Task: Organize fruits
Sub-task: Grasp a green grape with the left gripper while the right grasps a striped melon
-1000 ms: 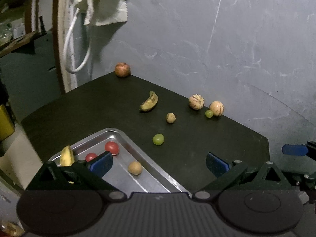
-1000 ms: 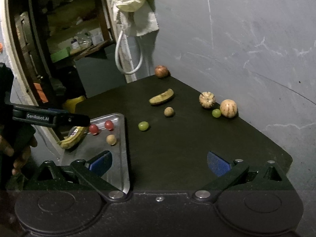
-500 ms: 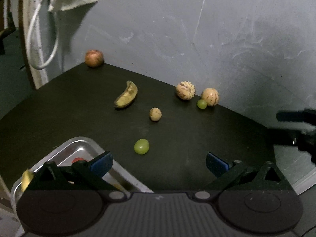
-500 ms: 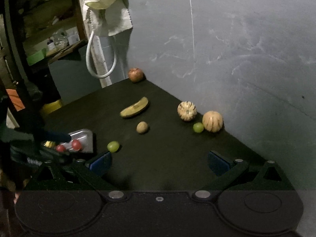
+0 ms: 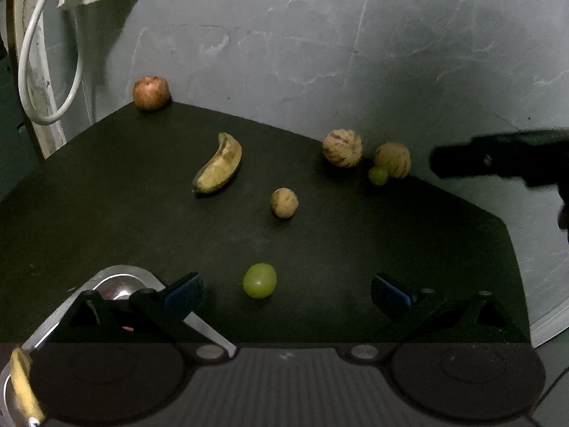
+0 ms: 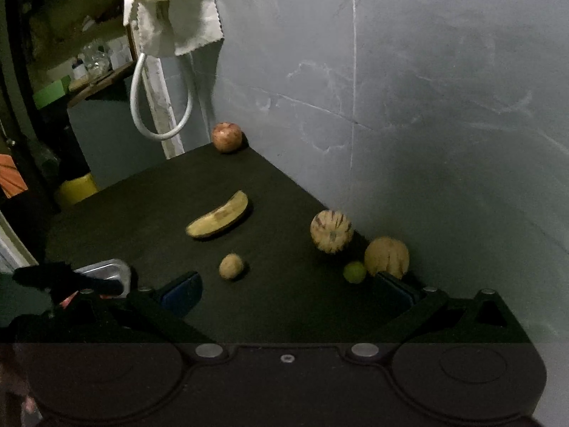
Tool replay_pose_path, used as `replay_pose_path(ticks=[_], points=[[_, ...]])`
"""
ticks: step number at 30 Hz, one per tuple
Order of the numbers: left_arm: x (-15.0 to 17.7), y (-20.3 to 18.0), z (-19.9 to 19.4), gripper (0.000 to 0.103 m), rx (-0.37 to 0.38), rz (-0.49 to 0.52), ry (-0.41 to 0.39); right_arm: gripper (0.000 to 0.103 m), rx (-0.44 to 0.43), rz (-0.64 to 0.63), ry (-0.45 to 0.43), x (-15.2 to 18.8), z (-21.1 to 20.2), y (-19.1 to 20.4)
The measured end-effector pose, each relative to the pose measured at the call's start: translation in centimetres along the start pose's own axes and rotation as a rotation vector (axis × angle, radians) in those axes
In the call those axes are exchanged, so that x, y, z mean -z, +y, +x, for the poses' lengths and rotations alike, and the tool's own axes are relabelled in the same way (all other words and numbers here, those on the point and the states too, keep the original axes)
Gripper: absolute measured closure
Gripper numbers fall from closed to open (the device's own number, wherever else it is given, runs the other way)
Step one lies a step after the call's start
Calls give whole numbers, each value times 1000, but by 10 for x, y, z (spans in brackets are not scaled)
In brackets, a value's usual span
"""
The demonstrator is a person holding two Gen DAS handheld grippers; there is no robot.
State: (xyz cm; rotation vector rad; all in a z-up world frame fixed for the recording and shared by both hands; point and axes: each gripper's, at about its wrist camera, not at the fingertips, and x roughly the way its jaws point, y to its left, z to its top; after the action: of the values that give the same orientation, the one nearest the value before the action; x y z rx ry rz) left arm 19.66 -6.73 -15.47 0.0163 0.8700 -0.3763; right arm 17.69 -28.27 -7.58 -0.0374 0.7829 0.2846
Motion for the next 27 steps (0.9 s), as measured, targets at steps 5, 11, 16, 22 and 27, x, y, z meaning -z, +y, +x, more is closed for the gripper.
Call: replay_pose_path(ticks=[5, 11, 16, 22, 27], points=[[2, 4, 10, 2, -37, -39, 6, 4, 39, -61, 7, -14, 34, 0], [2, 2, 21, 10, -78, -61, 8, 5, 41, -86, 43, -22, 72, -5], [2, 2, 31, 29, -93, -51, 39, 7, 41, -116, 59, -26, 91, -4], [4, 2, 35, 44, -94, -39, 42, 8, 46, -129, 73, -26, 108, -8], [2, 0, 38, 63, -99, -18, 39, 11, 46, -139, 87, -25, 121, -10]])
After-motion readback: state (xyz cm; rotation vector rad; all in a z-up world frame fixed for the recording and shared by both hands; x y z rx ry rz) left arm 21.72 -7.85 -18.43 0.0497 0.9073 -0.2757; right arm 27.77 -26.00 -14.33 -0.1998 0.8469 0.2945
